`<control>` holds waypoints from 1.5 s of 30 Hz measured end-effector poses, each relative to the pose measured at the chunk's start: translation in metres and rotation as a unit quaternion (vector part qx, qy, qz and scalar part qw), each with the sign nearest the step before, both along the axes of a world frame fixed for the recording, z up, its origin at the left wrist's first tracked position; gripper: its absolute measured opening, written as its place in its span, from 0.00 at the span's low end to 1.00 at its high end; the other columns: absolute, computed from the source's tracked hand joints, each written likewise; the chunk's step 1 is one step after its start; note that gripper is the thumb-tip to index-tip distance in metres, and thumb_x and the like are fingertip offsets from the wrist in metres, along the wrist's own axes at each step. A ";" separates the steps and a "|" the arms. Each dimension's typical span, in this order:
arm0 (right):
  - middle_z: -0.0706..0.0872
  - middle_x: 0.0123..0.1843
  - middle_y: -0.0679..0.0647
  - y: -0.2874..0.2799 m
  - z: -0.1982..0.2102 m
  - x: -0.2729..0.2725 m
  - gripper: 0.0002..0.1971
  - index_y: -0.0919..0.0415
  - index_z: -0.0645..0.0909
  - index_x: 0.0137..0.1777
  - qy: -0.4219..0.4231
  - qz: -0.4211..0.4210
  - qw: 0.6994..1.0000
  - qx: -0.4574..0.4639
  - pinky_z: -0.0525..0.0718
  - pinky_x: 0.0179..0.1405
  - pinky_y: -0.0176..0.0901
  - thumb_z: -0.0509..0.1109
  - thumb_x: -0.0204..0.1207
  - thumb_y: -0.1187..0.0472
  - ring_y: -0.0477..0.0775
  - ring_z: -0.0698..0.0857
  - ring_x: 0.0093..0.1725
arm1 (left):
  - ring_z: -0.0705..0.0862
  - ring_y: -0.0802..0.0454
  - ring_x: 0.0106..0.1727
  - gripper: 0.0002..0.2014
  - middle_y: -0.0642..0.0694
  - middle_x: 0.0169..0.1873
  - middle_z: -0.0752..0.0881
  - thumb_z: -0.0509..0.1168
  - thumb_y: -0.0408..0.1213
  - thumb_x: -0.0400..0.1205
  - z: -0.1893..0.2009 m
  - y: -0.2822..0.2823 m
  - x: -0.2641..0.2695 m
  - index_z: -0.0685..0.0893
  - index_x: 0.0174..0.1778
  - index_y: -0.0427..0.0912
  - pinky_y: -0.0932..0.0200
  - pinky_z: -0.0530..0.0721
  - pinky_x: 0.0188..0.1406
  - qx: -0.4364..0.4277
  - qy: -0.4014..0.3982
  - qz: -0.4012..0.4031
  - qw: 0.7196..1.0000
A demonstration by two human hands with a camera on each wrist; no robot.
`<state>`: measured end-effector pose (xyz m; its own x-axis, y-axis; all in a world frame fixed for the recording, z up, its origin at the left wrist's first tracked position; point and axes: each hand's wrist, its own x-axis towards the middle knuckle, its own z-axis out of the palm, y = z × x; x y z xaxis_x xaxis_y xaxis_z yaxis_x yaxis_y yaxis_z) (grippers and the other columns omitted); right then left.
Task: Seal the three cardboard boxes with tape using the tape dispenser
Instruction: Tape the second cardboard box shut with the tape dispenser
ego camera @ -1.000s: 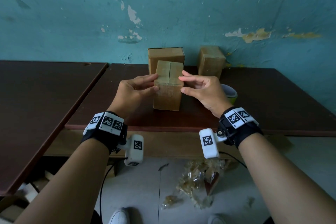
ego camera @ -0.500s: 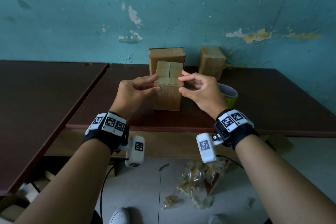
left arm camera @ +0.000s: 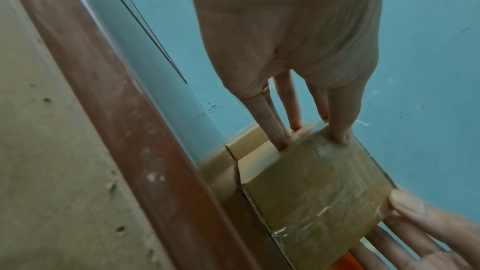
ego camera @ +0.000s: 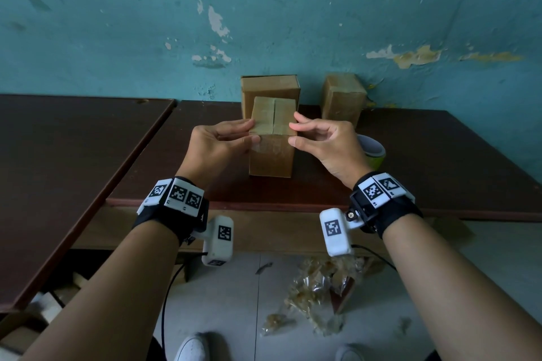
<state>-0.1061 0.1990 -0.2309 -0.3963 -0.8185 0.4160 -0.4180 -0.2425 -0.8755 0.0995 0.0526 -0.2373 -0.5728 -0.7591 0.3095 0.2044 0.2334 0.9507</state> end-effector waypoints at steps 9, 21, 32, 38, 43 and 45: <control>0.86 0.78 0.55 0.000 0.001 0.000 0.15 0.61 0.93 0.62 -0.004 -0.004 1.000 0.004 0.81 0.81 0.54 0.85 0.76 0.64 0.42 0.85 0.75 | 0.92 0.45 0.66 0.18 0.41 0.64 0.93 0.80 0.29 0.79 -0.002 -0.002 -0.001 0.91 0.66 0.31 0.42 0.92 0.65 0.009 0.008 -0.002 1.000; 0.84 0.80 0.58 0.001 -0.002 -0.003 0.23 0.63 0.90 0.66 0.017 0.012 1.000 0.008 0.79 0.82 0.49 0.87 0.70 0.70 0.42 0.83 0.78 | 0.92 0.53 0.65 0.26 0.47 0.63 0.94 0.82 0.27 0.75 -0.003 0.001 0.004 0.90 0.70 0.36 0.52 0.91 0.66 -0.054 -0.022 -0.001 0.998; 0.85 0.78 0.57 0.000 0.002 0.000 0.20 0.63 0.92 0.64 0.021 0.000 1.000 0.010 0.81 0.81 0.48 0.87 0.72 0.65 0.41 0.85 0.75 | 0.94 0.44 0.62 0.19 0.41 0.56 0.95 0.81 0.30 0.78 -0.006 0.002 0.000 0.92 0.65 0.38 0.46 0.93 0.63 0.009 0.009 -0.003 1.000; 0.86 0.76 0.59 -0.001 0.001 0.000 0.19 0.62 0.92 0.63 0.028 -0.015 0.999 -0.006 0.83 0.79 0.52 0.87 0.71 0.65 0.44 0.86 0.74 | 0.94 0.48 0.62 0.22 0.44 0.57 0.95 0.81 0.30 0.77 -0.008 0.000 0.002 0.91 0.68 0.41 0.48 0.93 0.62 -0.031 -0.013 -0.003 0.999; 0.85 0.78 0.57 -0.001 0.002 0.001 0.23 0.60 0.90 0.65 0.060 -0.023 0.998 0.006 0.86 0.75 0.50 0.89 0.69 0.66 0.45 0.87 0.74 | 0.92 0.54 0.65 0.29 0.49 0.61 0.94 0.82 0.28 0.74 -0.008 0.001 0.006 0.88 0.74 0.40 0.54 0.91 0.65 -0.101 -0.036 -0.001 0.994; 0.84 0.80 0.56 0.000 0.000 0.000 0.25 0.60 0.89 0.66 0.071 -0.017 0.997 0.014 0.86 0.75 0.51 0.89 0.68 0.67 0.45 0.86 0.75 | 0.92 0.56 0.64 0.31 0.52 0.61 0.94 0.83 0.26 0.74 -0.009 0.001 0.006 0.87 0.75 0.41 0.57 0.91 0.64 -0.113 -0.043 -0.001 0.993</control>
<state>-0.1058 0.1992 -0.2304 -0.3626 -0.8180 0.4464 -0.5460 -0.2017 -0.8132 0.1052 0.0539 -0.2460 -0.6063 -0.6742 0.4217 0.1253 0.4426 0.8879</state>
